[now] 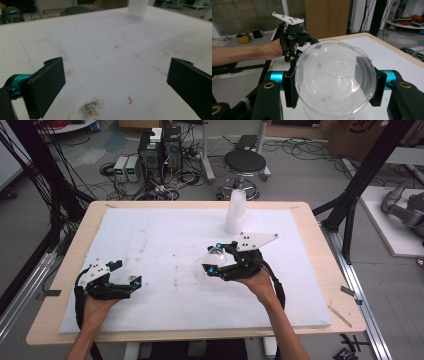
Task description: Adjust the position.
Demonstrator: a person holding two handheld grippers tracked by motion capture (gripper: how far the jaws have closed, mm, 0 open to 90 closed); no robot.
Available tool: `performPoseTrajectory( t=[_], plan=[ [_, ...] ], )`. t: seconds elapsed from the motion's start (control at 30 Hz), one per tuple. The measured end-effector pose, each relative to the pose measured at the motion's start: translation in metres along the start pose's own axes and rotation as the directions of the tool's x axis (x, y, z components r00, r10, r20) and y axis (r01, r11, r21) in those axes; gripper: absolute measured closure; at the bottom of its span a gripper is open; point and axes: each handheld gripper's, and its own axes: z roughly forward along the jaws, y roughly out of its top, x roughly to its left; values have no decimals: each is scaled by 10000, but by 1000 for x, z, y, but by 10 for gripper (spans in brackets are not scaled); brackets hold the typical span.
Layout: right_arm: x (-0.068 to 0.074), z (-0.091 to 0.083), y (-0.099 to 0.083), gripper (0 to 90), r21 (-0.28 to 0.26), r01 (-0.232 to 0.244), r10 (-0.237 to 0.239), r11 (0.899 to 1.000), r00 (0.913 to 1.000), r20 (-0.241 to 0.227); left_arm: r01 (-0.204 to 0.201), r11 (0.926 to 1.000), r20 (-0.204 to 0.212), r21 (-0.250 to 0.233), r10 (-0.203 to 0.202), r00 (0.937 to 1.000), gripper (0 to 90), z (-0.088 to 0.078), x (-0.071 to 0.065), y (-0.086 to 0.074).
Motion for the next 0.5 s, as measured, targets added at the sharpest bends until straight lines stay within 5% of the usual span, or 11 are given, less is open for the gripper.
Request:
performPoseTrajectory(
  t=[0.1,0.2,0.33,0.5],
  plan=[
    [0,1,0,406,-36,-10,9,10000,9998,-203,-387,9990,1114,-245,412,9929,19,-1,-4,12],
    [1,1,0,406,-174,-29,21,9998,9989,-461,-769,9957,2188,-520,864,9719,19,2,-13,27],
    [1,1,2,406,-366,-78,49,9993,9969,-788,-1014,9896,3471,-1021,1310,9287,19,12,-27,48],
    [1,3,4,406,-631,-85,9,9980,9928,-1194,-1102,9838,4733,-1411,1648,8653,19,32,-47,68]
  ],
)
